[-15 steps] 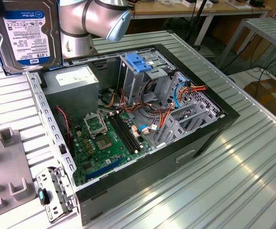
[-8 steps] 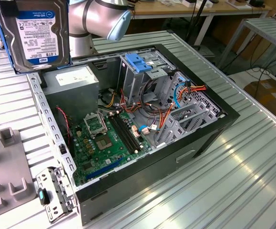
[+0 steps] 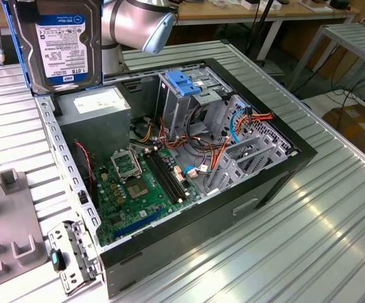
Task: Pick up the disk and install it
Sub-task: 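Pick up the disk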
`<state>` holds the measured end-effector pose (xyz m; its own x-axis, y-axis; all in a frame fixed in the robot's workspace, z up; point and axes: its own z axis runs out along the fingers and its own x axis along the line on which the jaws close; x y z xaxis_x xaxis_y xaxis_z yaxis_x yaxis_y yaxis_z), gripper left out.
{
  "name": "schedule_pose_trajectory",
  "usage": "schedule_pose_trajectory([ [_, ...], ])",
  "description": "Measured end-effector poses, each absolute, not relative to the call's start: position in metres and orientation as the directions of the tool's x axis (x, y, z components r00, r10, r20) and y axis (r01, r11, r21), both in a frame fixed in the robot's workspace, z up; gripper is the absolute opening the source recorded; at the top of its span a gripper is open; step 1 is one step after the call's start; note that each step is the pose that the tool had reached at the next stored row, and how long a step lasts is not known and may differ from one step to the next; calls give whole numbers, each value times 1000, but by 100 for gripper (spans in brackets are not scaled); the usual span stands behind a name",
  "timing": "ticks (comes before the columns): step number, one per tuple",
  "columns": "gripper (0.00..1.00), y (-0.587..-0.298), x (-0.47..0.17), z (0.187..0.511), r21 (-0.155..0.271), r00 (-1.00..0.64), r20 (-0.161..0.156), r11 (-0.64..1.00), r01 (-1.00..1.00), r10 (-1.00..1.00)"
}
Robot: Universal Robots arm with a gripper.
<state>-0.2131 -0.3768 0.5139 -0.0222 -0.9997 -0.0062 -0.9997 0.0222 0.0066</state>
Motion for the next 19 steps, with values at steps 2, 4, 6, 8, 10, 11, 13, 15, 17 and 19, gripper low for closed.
schedule_pose_trajectory([
  [2,37,-377,-210,514,7,-22,-6,22,-1000,-1000],
  [4,37,-377,-207,514,7,-22,-5,22,-1000,-1000],
  [6,37,-377,-203,513,6,-22,-5,22,-1000,-1000],
  [8,37,-377,-199,513,7,-22,-5,22,-1000,-1000],
  [10,37,-377,-196,513,7,-22,-5,22,-1000,-1000],
  [11,37,-377,-194,513,7,-22,-4,22,-1000,-1000],
  [13,37,-377,-192,513,7,-22,-4,22,-1000,-1000],
  [15,37,-377,-189,513,6,-22,-4,22,-1000,-1000],
  [17,37,-377,-186,513,6,-22,-4,22,-1000,-1000],
  [19,37,-377,-181,513,7,-22,-4,22,-1000,-1000],
])
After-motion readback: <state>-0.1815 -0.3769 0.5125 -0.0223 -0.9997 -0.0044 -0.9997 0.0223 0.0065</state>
